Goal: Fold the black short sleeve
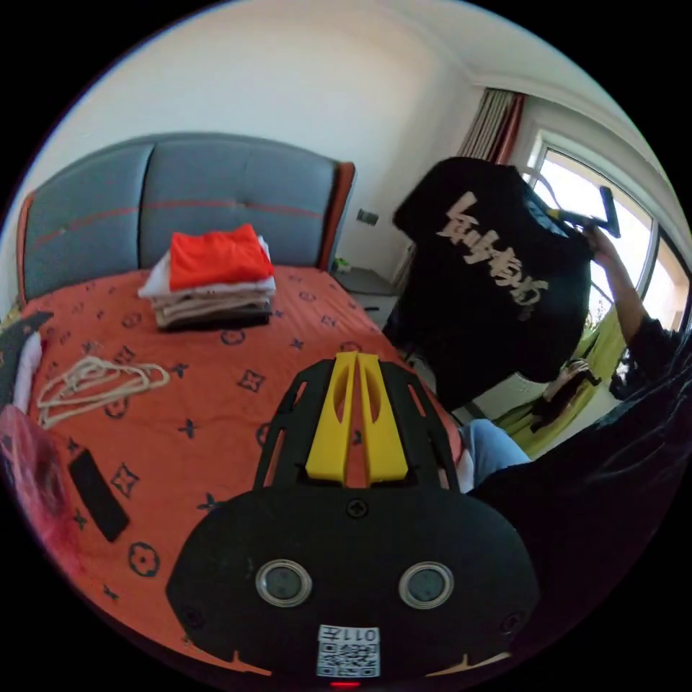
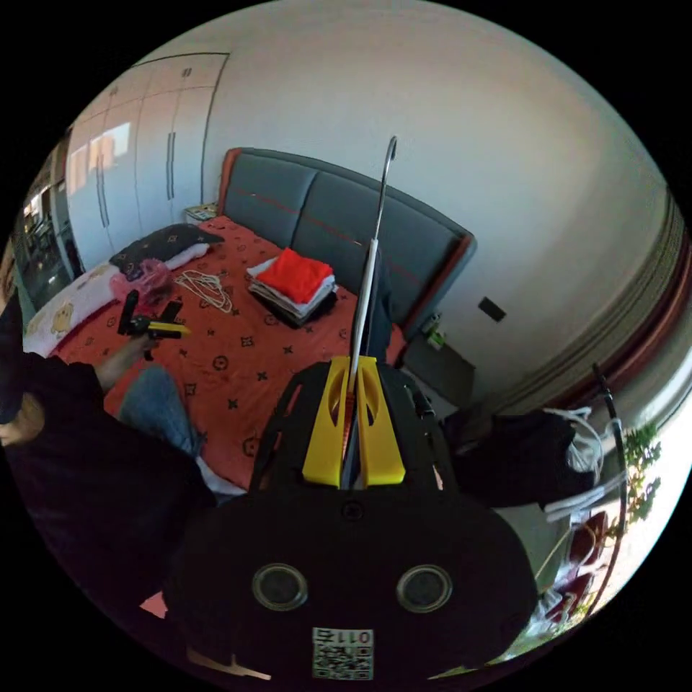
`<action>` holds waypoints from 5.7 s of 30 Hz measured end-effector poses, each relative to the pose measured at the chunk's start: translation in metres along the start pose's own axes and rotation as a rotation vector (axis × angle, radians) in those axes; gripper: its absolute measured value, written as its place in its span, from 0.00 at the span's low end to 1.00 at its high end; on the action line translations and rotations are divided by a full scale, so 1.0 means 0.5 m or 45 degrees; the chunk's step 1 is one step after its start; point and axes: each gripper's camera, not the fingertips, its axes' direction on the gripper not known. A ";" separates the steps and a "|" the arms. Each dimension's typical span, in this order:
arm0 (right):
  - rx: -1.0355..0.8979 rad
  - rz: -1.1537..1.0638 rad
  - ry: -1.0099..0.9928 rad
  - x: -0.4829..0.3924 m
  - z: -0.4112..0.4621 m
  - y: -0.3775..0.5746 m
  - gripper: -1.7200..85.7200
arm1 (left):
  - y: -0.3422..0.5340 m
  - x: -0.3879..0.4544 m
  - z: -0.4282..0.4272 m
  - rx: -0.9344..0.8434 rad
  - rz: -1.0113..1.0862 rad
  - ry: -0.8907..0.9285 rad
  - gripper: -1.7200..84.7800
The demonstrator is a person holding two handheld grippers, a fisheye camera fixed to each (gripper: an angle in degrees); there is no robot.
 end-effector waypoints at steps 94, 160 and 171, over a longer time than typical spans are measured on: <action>-0.104 -0.653 0.132 -1.354 0.576 0.182 0.04 | 0.654 0.770 0.808 -0.846 1.868 -0.896 0.03; -0.187 -0.377 -0.447 -1.239 0.836 0.048 0.04 | -0.314 0.250 0.217 -0.773 0.807 -1.075 0.02; -0.259 -0.343 -0.424 -1.198 0.862 0.033 0.04 | -0.363 -0.167 0.396 -1.729 1.044 -1.108 0.02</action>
